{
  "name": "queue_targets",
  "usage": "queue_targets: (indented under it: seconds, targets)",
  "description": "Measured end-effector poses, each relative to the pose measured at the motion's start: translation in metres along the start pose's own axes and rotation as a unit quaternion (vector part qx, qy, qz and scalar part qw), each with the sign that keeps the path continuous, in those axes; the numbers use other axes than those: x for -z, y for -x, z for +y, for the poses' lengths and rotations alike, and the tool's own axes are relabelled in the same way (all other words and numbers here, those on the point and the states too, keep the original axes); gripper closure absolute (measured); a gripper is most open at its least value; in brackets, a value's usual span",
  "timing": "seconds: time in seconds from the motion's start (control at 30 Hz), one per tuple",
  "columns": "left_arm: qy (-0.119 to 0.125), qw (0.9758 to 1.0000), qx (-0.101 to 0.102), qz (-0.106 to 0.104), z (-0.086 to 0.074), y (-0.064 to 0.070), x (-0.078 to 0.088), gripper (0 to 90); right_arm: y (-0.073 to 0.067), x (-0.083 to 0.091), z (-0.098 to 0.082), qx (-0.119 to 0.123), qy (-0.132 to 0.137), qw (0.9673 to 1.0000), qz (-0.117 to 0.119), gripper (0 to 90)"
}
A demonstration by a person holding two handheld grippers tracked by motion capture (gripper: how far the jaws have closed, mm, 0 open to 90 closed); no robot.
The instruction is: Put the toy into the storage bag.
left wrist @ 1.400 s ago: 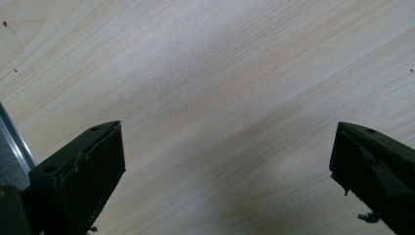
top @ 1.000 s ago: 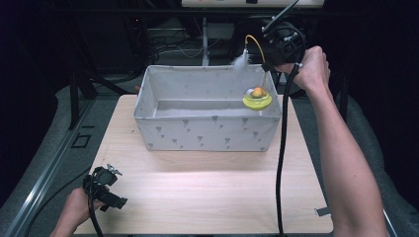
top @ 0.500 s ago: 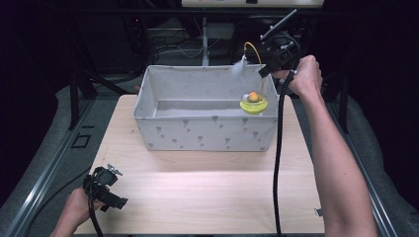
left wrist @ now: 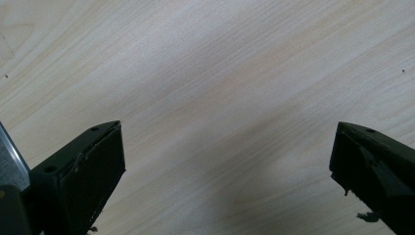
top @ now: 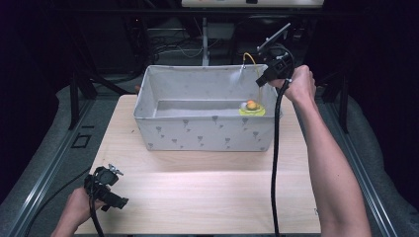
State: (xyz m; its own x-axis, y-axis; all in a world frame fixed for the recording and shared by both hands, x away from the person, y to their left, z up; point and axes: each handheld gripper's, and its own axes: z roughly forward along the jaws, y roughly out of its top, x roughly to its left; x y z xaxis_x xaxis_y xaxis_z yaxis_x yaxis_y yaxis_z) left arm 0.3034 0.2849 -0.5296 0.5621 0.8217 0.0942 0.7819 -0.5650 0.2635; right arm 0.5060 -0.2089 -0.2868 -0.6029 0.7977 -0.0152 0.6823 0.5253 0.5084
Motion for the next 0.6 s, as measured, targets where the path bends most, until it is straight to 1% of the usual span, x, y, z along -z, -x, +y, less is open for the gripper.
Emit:
queue_targets:
  seconds: [0.1, 0.27, 0.37, 0.4, 0.47, 0.6]
  targets:
    - [-0.003, 1.0, -0.001, 0.001, -0.001, 0.0, 0.0, 0.2, 0.0, -0.002, -0.001, 0.0, -0.003, 1.0, 0.0, 88.7]
    - [-0.001, 1.0, 0.001, 0.002, -0.001, -0.001, 0.0, 0.2, 0.0, -0.005, -0.005, 0.001, -0.005, 1.0, 0.0, 88.7]
    - [0.0, 1.0, 0.001, 0.003, -0.001, -0.001, 0.0, 0.2, 0.001, -0.007, -0.008, 0.0, -0.01, 1.0, 0.002, 88.7]
    - [0.0, 1.0, 0.001, 0.003, -0.001, -0.001, 0.0, 0.2, 0.003, -0.009, -0.011, -0.006, -0.017, 0.9998, 0.003, 88.7]
    - [0.0, 1.0, -0.001, 0.002, -0.001, -0.001, 0.0, 0.2, 0.004, -0.01, -0.012, -0.006, -0.017, 0.9998, 0.003, 88.7]
    - [-0.002, 1.0, -0.001, 0.003, -0.001, -0.001, 0.0, 0.2, 0.004, -0.015, -0.017, -0.005, -0.026, 0.9997, 0.003, 88.7]
